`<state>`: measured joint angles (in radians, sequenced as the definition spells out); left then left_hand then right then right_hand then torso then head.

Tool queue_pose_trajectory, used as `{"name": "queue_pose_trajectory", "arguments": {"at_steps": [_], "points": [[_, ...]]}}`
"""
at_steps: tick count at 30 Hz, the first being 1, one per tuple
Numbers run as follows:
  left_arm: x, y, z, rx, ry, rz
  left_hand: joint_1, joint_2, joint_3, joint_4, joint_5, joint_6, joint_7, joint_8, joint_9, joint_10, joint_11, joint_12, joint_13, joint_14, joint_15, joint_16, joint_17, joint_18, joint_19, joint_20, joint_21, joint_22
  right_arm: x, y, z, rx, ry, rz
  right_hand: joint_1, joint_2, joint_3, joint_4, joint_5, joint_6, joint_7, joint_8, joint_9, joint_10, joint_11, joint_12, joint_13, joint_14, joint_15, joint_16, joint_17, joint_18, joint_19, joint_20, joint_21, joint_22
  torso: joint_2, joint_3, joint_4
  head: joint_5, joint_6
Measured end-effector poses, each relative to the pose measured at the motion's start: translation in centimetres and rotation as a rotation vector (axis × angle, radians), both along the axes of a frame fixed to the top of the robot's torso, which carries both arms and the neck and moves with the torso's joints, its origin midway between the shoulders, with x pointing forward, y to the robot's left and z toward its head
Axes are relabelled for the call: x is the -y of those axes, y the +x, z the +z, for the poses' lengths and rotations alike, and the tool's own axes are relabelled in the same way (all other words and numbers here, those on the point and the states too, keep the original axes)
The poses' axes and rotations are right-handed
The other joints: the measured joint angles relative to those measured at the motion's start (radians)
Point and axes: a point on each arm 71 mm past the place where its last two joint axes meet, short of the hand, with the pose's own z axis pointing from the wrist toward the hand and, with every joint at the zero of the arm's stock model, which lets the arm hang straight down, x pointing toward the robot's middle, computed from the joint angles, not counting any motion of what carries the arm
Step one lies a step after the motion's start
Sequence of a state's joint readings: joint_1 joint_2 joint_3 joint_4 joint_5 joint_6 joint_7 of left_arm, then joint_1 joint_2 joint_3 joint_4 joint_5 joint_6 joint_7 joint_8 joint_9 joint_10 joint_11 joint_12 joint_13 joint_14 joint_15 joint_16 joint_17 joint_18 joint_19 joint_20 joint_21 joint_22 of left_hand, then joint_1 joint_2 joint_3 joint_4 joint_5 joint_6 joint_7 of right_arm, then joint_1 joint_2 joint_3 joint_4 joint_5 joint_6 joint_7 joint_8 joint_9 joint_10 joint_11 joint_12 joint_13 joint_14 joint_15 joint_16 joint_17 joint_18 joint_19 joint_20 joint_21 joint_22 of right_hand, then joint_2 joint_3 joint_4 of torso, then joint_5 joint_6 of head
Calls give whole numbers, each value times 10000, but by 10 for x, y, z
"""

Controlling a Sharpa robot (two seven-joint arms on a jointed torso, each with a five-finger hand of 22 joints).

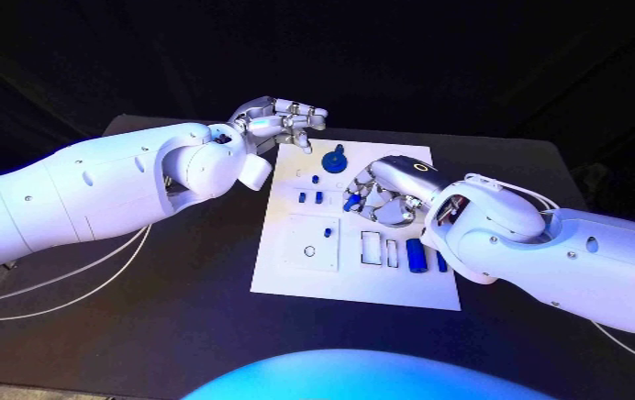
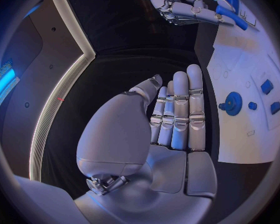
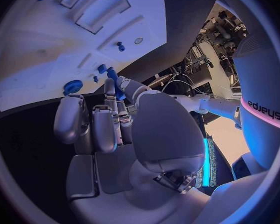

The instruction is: Assemble the parts on the task board

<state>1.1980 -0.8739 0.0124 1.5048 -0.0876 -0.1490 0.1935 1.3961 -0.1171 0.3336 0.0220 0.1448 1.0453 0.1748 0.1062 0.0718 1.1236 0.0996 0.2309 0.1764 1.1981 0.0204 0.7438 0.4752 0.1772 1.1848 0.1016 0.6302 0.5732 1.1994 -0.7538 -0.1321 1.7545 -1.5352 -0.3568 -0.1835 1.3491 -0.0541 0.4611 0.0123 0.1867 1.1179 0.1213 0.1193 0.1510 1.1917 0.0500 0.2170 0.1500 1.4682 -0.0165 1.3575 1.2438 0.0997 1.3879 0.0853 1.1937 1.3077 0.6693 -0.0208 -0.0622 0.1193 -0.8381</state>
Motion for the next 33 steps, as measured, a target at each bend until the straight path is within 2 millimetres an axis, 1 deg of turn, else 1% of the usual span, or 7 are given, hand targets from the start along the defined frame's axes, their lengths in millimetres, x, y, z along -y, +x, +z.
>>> {"name": "queue_pose_trajectory", "arguments": {"at_steps": [3,5,9,12,19,25,33], "points": [[1,0,0,-3,-4,-30,0,0,0,0,0,0,0,0,0,0,0,15,0,-9,-7,0,-1,-50,0,0,0,0,-14,-6,-6,-188,127,307,0,-1,0,0,-17,-1,-1,0,0,0,0,0,0,0,0,0,0,1,0,0,0,-1,0,-2,1,102,-22],[2,0,0,-5,-7,-50,0,0,0,0,0,0,0,0,0,0,0,15,0,-9,-6,0,-1,-52,0,0,0,0,-20,-9,-10,-300,164,433,-1,-1,-1,0,-18,-2,-2,0,0,0,0,0,0,0,0,0,-1,1,0,0,0,-1,1,-2,1,182,-53],[4,1,-1,-8,-14,-87,0,0,0,0,0,0,0,0,0,0,0,15,0,-9,-6,0,-2,-54,-22,22,0,0,-36,-15,-20,-558,243,725,-1,-2,-29,-28,-19,-11,-12,0,0,0,1,1,0,0,0,0,-1,1,-1,0,0,-1,4,-8,0,311,-67],[6,1,-1,-10,-23,-124,0,0,0,0,0,0,0,0,0,0,0,15,0,-9,-7,0,-2,-54,-38,38,0,0,-45,-20,-30,-761,263,897,-1,-3,-30,-28,-19,-11,-11,0,0,0,1,1,0,0,1,0,-1,1,-1,0,0,-1,12,-5,-1,371,-82],[7,0,-1,-16,-28,-167,0,0,0,0,0,0,0,0,0,0,0,15,0,-43,28,0,-3,-56,-38,38,0,-1,-55,-22,-47,-1076,173,980,-1,-5,-31,-28,28,-11,-11,0,0,0,2,1,0,0,1,0,-3,1,-1,1,-45,-2,25,2,0,471,-144],[7,0,-1,-18,-30,-188,0,0,0,0,0,0,0,0,0,1,0,15,0,-42,28,-1,-3,-57,-38,38,0,-2,-59,-22,-55,-1221,118,1010,0,-6,-59,-56,30,-10,-10,0,0,0,2,1,1,0,1,0,-3,1,-1,1,-44,-2,29,4,-7,545,-204],[8,0,-1,-22,-31,-205,0,0,0,0,0,0,0,0,0,0,0,15,0,-42,28,-1,-4,-58,-38,38,0,-3,-62,-26,-60,-1376,64,1113,15,-23,-87,-82,30,-10,-10,0,0,0,3,-39,19,0,1,-1,-4,0,-1,1,-42,-3,29,10,-13,584,-272]]}}
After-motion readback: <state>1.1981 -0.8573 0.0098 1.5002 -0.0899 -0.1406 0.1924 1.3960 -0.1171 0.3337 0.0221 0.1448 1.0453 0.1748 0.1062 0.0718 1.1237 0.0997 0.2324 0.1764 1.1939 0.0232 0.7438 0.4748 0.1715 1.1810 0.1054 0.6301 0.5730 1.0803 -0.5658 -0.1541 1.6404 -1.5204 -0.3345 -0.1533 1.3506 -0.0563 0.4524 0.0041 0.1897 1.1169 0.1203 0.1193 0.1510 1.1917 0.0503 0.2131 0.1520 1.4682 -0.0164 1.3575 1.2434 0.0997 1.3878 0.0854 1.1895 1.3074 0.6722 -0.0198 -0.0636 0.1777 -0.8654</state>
